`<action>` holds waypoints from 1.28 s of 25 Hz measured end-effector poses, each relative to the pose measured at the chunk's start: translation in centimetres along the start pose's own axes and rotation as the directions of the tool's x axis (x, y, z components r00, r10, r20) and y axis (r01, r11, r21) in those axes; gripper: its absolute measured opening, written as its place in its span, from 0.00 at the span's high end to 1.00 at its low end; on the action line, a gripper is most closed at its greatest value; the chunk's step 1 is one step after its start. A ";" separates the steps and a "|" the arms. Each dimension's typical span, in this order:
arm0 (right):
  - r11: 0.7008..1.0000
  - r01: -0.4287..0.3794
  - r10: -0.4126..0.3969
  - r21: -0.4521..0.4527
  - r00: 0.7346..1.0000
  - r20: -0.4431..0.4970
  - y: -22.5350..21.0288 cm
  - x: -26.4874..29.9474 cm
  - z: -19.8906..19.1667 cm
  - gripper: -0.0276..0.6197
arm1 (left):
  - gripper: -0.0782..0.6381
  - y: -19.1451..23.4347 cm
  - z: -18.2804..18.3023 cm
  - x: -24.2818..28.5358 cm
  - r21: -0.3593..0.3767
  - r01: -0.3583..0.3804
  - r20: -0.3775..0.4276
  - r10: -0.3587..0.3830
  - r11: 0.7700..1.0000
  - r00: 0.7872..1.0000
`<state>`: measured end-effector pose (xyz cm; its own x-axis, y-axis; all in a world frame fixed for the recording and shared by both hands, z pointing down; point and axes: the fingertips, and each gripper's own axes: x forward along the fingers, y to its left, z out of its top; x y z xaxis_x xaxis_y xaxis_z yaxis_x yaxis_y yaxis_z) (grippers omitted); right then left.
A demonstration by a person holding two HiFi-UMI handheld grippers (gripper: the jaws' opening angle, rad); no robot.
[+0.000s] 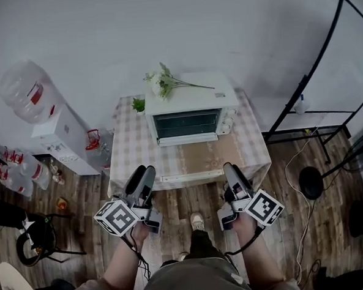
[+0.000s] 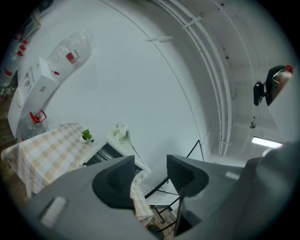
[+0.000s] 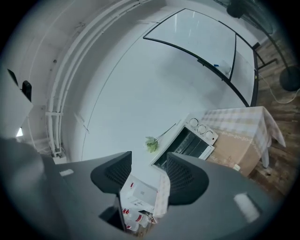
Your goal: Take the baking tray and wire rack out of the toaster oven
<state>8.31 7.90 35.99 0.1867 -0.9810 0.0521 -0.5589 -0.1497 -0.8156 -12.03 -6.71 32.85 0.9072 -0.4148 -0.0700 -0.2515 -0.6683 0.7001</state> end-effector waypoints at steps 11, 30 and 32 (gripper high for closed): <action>0.997 0.000 0.007 0.078 0.995 -0.095 -6.3 11.7 3.3 0.60 | 0.61 7.7 -1.8 11.1 -0.219 -0.145 -0.026 0.142 0.965 0.989; 0.950 0.016 0.046 0.311 0.980 -0.193 -12.9 23.3 3.0 0.62 | 0.61 14.4 -3.1 21.3 -0.557 -0.081 0.113 0.172 0.826 0.979; 0.946 0.037 0.025 0.322 0.982 -0.186 -13.7 23.5 2.9 0.63 | 0.61 15.1 -3.5 21.6 -0.569 -0.083 0.105 0.172 0.818 0.979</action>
<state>22.70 -12.76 46.67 0.0192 -0.9903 0.1376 -0.2615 -0.1378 -0.9553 4.97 -23.57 44.38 0.8098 -0.5863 -0.0228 -0.0886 -0.1607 0.9830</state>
